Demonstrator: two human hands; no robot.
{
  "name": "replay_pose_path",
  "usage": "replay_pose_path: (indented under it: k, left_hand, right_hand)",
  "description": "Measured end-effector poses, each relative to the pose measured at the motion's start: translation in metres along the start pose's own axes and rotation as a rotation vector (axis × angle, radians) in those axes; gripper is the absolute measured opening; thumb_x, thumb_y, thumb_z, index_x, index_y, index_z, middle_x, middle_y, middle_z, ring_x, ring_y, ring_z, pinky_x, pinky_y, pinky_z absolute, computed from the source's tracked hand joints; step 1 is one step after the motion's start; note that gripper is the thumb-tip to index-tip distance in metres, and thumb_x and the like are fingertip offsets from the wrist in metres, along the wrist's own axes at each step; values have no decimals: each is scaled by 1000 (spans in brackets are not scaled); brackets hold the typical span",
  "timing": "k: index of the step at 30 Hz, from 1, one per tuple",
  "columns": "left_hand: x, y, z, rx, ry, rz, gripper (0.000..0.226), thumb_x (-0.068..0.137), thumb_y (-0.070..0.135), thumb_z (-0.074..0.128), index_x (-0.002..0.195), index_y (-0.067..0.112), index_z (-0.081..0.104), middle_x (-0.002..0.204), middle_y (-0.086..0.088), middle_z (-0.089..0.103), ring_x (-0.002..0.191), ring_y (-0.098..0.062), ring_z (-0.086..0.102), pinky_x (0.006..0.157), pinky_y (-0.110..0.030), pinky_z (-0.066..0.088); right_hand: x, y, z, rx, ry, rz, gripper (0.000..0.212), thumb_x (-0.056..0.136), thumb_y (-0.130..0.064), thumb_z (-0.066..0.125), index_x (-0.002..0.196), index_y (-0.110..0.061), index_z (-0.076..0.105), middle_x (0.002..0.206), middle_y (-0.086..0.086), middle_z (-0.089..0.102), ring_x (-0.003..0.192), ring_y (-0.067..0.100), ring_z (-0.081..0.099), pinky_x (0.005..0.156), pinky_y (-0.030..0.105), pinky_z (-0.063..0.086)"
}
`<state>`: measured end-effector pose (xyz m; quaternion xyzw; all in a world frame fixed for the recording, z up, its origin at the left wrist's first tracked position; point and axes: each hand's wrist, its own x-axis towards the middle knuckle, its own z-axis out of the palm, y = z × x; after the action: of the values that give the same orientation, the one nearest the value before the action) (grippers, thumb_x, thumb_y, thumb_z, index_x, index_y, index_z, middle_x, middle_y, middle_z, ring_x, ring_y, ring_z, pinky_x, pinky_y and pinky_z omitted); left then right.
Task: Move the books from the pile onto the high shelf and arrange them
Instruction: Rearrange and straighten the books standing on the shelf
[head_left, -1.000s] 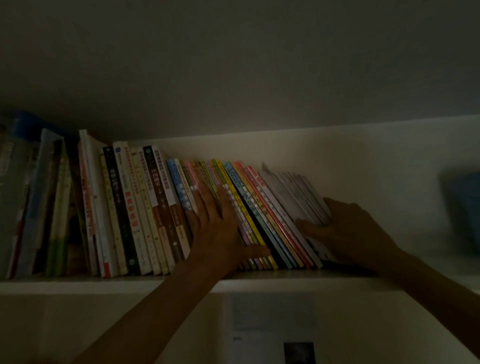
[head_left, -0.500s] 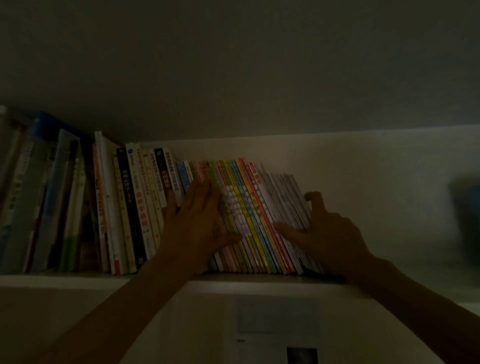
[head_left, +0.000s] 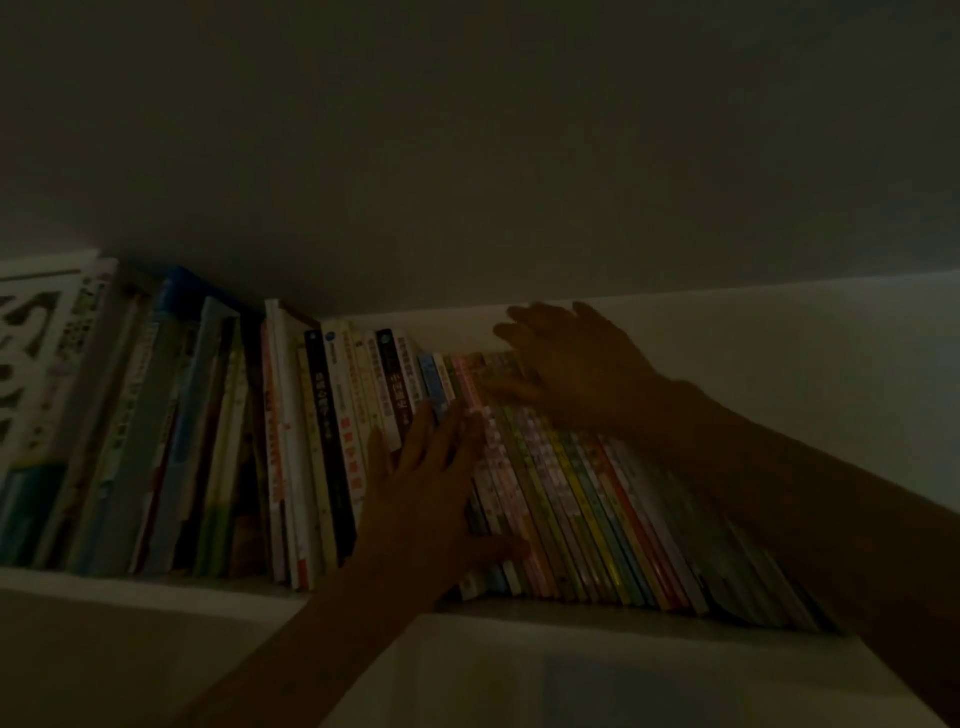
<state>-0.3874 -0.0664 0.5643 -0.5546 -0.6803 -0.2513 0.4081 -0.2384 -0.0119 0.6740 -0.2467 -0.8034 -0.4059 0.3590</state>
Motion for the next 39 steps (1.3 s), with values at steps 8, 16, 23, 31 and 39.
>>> replay_pose_path:
  k: [8, 16, 23, 31, 39]
  left_hand:
    - [0, -6, -3, 66, 89, 65, 103, 65, 86, 9, 145, 21, 5, 154, -2, -5, 144, -33, 2, 104, -52, -9]
    - [-25, -35, 19, 43, 251, 83, 60, 96, 54, 11, 133, 24, 46, 145, 2, 40, 134, -19, 30, 108, -51, 23]
    - [-30, -48, 4, -189, 410, 173, 38, 93, 39, 35, 121, 17, 49, 134, -11, 49, 121, -20, 43, 99, -49, 42]
    - [-22, -107, -5, -208, 444, 114, 42, 90, 43, 35, 120, 18, 49, 129, -10, 54, 113, -23, 53, 91, -43, 48]
    - [-16, -146, 15, -232, 229, 18, 111, 52, 96, 1, 140, 33, -22, 142, 19, -39, 130, 8, -31, 110, -27, -7]
  right_hand:
    - [32, -23, 16, 171, -126, 37, 52, 94, -51, 41, 139, -28, 32, 128, 4, 52, 115, 24, 47, 98, 33, 28]
    - [36, -28, 17, 240, -77, 140, 49, 86, -53, 55, 127, -29, 44, 123, 2, 57, 115, 26, 46, 99, 38, 25]
    - [32, -26, 21, 285, -23, 89, 64, 89, -48, 53, 145, -29, 27, 146, 1, 37, 136, 22, 25, 114, 39, 11]
    - [71, -66, 9, 772, -54, 3, 69, 90, -40, 55, 148, -25, 21, 152, -3, 28, 136, 15, 31, 104, 20, 24]
    - [82, -78, 23, 252, -7, -2, 61, 90, -58, 40, 144, -35, 24, 149, -3, 33, 138, 18, 23, 116, 43, -1]
